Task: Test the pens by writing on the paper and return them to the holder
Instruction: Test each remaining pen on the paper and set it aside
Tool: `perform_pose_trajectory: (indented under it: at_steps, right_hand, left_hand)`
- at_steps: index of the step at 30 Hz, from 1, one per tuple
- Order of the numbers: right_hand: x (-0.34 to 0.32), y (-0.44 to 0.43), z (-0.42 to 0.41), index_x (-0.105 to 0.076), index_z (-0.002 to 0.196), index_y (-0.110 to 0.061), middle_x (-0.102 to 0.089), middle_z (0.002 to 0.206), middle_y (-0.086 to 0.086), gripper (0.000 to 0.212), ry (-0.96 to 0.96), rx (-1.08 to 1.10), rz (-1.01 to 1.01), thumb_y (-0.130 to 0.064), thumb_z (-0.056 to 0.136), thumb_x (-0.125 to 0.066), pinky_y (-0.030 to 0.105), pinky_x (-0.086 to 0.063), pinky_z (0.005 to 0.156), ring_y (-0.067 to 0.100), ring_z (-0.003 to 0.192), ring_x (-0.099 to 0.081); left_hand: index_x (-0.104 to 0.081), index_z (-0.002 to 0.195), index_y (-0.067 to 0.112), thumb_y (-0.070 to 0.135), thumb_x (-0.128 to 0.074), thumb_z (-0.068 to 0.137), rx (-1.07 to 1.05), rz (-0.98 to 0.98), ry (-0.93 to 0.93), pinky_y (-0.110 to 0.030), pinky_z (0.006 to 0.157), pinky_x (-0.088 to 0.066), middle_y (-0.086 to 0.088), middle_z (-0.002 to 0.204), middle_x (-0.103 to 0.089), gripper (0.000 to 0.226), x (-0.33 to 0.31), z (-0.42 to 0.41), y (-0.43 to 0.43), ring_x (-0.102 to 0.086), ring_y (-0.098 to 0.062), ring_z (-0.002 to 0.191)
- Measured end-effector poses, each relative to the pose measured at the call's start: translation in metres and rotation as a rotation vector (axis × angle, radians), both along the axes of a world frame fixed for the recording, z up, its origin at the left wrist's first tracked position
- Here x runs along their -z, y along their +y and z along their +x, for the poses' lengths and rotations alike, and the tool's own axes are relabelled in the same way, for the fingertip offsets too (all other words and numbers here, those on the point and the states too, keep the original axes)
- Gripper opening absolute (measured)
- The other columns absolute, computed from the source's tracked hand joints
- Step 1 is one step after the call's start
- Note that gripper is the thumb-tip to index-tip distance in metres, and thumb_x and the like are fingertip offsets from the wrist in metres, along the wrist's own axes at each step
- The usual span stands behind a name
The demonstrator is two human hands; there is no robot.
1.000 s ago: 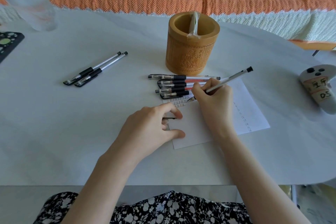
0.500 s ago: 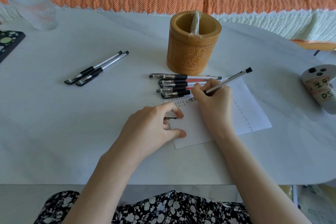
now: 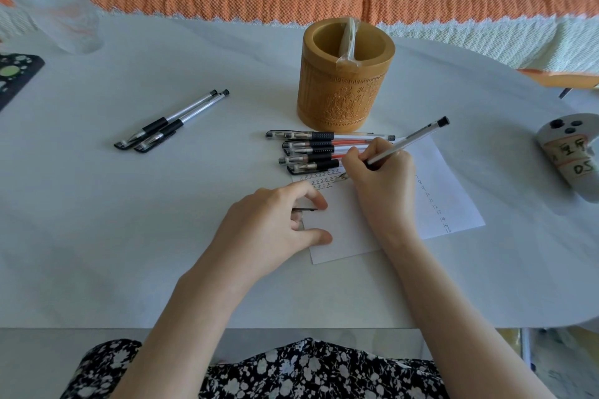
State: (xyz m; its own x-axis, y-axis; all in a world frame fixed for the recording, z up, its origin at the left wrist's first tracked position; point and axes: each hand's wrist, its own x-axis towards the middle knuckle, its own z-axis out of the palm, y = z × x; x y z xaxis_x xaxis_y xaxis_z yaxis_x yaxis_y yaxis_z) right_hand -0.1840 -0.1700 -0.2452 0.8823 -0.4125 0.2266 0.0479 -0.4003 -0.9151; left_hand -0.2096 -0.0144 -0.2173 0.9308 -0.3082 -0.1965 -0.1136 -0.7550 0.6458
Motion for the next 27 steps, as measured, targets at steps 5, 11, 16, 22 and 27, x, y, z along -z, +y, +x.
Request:
perform_pose_trajectory:
  at_steps: [5, 11, 16, 22, 27]
  right_hand:
    - [-0.0014, 0.0005, -0.0005, -0.036, 0.061, 0.005, -0.029, 0.052, 0.001, 0.033, 0.001, -0.011, 0.003, -0.007, 0.081, -0.059, 0.021, -0.021, 0.047, 0.009, 0.053, -0.025]
    - [-0.0035, 0.0009, -0.0014, -0.036, 0.058, -0.004, -0.026, 0.051, -0.003, 0.029, 0.018, -0.028, 0.018, -0.003, 0.076, -0.058, 0.018, -0.019, 0.046, 0.007, 0.053, -0.022]
    - [-0.0028, 0.0007, -0.0007, -0.036, 0.057, -0.007, -0.025, 0.051, -0.003, 0.029, 0.021, -0.028, 0.015, -0.003, 0.075, -0.059, 0.021, -0.019, 0.046, 0.008, 0.054, -0.022]
    - [-0.0022, 0.0, -0.0008, -0.034, 0.06, 0.003, -0.026, 0.053, 0.001, 0.031, 0.011, -0.017, 0.002, -0.005, 0.077, -0.058, 0.022, -0.019, 0.047, 0.009, 0.055, -0.023]
    - [-0.0016, 0.0005, -0.0003, -0.036, 0.057, -0.01, -0.025, 0.049, -0.005, 0.031, -0.001, -0.018, -0.006, -0.004, 0.077, -0.058, 0.019, -0.02, 0.046, 0.008, 0.053, -0.022]
  left_hand:
    - [-0.057, 0.091, 0.043, 0.049, -0.076, 0.066, 0.001, -0.001, 0.006, -0.014, 0.063, -0.038, 0.013, 0.059, -0.052, 0.032, -0.0008, -0.0004, -0.0004, -0.054, 0.01, 0.064]
    - [-0.057, 0.092, 0.043, 0.05, -0.076, 0.066, 0.0, -0.002, 0.003, -0.013, 0.065, -0.039, 0.014, 0.065, -0.055, 0.033, -0.0013, -0.001, -0.0005, -0.056, 0.012, 0.069]
    - [-0.057, 0.092, 0.042, 0.049, -0.076, 0.066, -0.001, -0.002, -0.002, -0.014, 0.065, -0.038, 0.014, 0.06, -0.052, 0.033, -0.0016, -0.001, -0.0006, -0.057, 0.01, 0.07]
    - [-0.057, 0.092, 0.042, 0.05, -0.076, 0.065, 0.002, 0.005, -0.001, -0.013, 0.067, -0.039, 0.012, 0.062, -0.055, 0.033, -0.0007, -0.0005, -0.0003, -0.055, 0.011, 0.069]
    - [-0.057, 0.092, 0.042, 0.049, -0.076, 0.066, 0.001, 0.006, 0.001, -0.014, 0.067, -0.039, 0.012, 0.063, -0.055, 0.033, -0.0018, -0.0016, 0.0, -0.056, 0.011, 0.071]
